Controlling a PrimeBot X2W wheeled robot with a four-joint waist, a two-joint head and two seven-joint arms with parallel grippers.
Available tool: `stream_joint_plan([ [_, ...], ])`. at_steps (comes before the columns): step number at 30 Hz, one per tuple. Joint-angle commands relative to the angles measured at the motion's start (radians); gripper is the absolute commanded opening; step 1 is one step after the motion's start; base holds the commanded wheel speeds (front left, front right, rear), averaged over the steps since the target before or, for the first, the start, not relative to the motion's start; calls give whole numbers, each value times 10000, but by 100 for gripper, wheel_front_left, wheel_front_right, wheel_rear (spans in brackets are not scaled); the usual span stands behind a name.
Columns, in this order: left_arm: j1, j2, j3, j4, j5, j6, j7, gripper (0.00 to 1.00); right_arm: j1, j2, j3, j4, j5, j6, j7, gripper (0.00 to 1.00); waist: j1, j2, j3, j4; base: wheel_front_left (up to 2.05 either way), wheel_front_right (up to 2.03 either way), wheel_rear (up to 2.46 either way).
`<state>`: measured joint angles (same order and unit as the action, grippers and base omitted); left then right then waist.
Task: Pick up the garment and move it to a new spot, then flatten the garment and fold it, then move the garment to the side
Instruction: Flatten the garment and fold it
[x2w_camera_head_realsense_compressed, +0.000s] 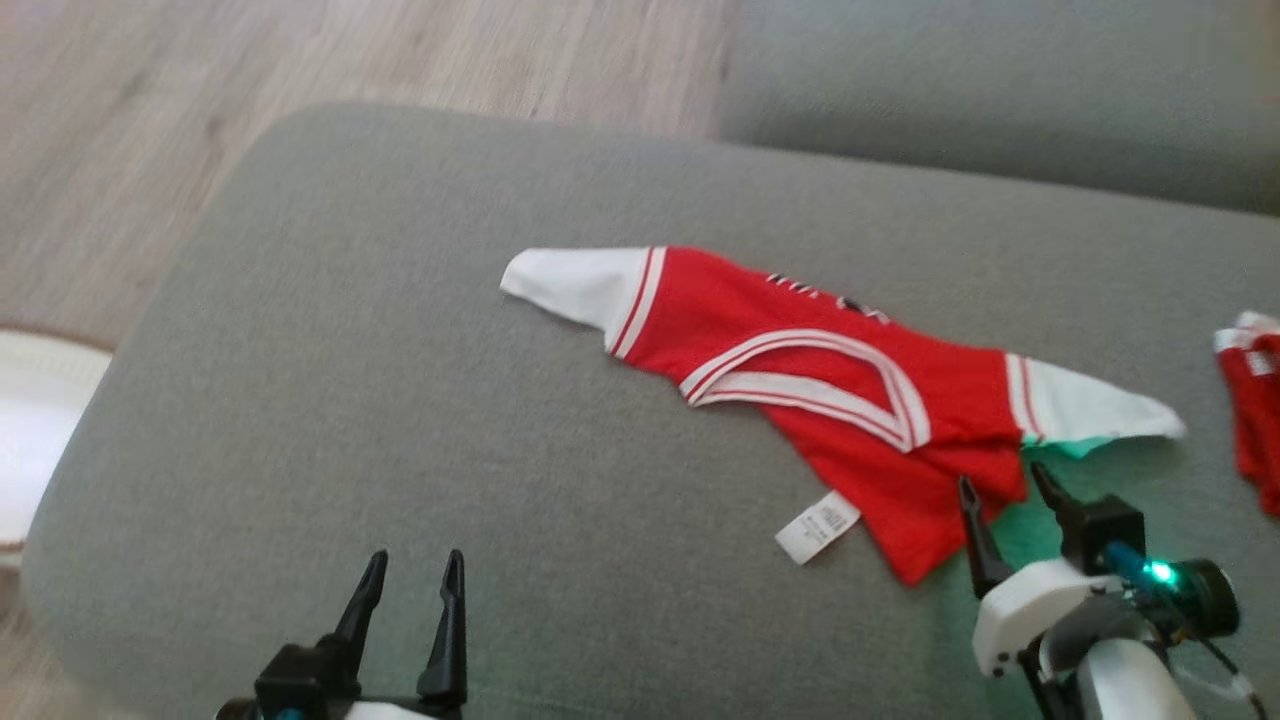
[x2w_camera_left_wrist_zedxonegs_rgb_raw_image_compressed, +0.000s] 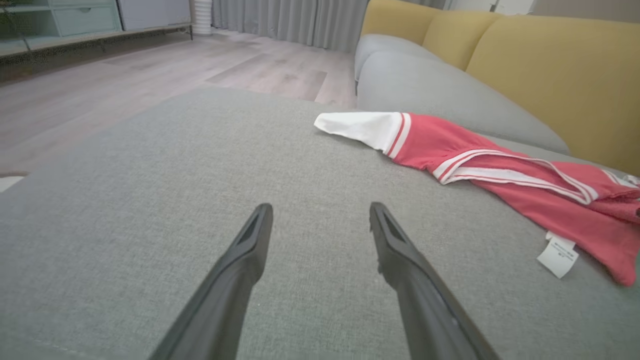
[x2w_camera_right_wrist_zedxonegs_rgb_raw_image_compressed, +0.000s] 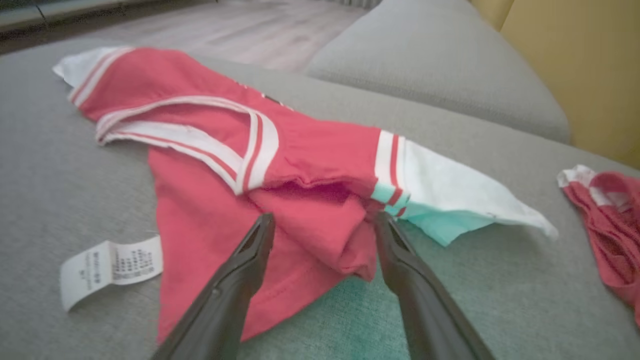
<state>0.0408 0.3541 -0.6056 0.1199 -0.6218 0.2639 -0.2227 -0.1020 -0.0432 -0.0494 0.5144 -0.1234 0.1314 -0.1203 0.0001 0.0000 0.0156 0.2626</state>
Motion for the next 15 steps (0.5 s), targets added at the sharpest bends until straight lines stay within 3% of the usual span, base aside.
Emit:
stream_joint_plan([
  [1,-635,0,388,-231,89,-16,-142,100,-540,-70,119,-135,-140,-7,27,100,-1,0,356,337,0,0,0],
  [8,-801,-155,514,19,122,-123,-268,100,-1364,-70,-384,988,-534,-7,-185,100,-1,0,580,595,0,0,0],
  [10,-810,-177,543,67,136,-142,-289,100,-1538,-70,-403,1164,-464,-7,-350,64,-1,0,582,593,0,0,0],
  [11,-807,-187,561,84,141,-144,-298,100,-1619,-70,-406,1225,-449,-7,-429,38,-1,0,586,580,0,0,0],
  [13,-798,-213,595,106,156,-136,-313,100,-1778,-70,-410,1271,-424,-7,-616,0,-1,0,587,540,0,0,0],
  [15,-786,-239,617,129,170,-134,-325,100,-1927,-70,-380,1243,-360,-7,-779,0,-1,0,573,483,0,0,0],
])
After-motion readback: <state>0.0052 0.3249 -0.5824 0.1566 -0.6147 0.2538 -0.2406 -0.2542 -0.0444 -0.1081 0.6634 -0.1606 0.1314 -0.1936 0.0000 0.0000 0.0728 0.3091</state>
